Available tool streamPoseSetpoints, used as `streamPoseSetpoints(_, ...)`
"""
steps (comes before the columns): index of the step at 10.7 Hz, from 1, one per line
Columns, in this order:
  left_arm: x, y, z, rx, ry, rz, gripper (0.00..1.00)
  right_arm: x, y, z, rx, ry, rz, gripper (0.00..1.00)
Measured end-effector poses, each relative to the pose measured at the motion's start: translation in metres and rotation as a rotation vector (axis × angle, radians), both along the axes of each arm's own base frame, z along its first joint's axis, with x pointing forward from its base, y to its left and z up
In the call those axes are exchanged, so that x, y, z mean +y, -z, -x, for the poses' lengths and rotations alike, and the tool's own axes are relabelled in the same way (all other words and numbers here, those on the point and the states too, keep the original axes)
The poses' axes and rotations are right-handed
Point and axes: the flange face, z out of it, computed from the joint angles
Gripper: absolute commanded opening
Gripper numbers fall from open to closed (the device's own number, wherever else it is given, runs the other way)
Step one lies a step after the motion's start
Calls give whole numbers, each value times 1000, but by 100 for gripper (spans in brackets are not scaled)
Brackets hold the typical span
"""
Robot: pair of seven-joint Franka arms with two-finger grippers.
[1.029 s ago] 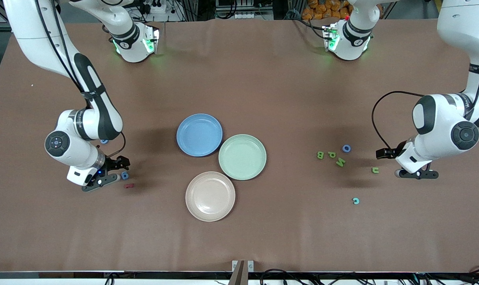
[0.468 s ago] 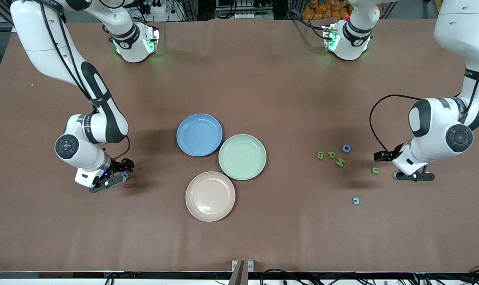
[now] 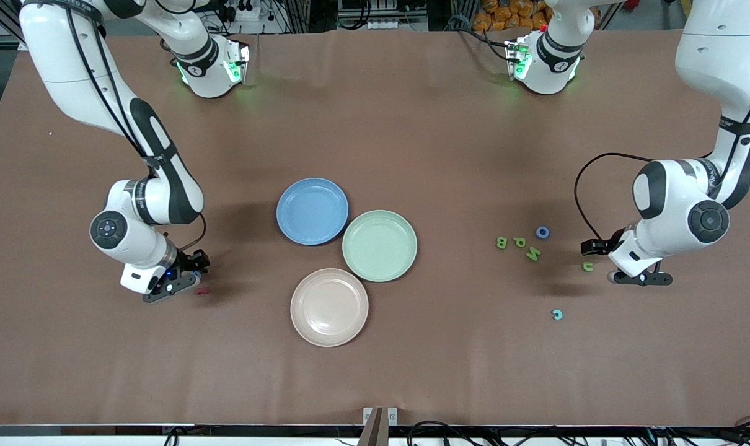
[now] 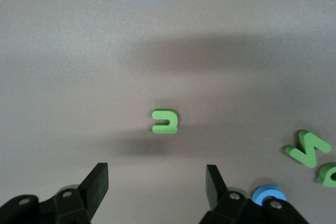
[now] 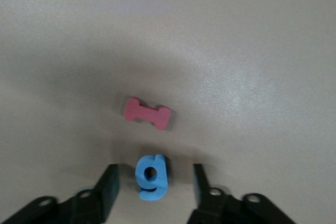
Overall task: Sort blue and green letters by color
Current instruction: 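Grasp the blue g with the right gripper while the left gripper grasps the green u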
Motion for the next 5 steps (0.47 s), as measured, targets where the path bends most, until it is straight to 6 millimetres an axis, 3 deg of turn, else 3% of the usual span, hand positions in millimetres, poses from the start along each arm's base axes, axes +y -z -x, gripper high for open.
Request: streamPoseSetpoints(5, -1, 10, -4, -38, 0, 3, 73, 7, 0, 0, -2, -13, -2, 0)
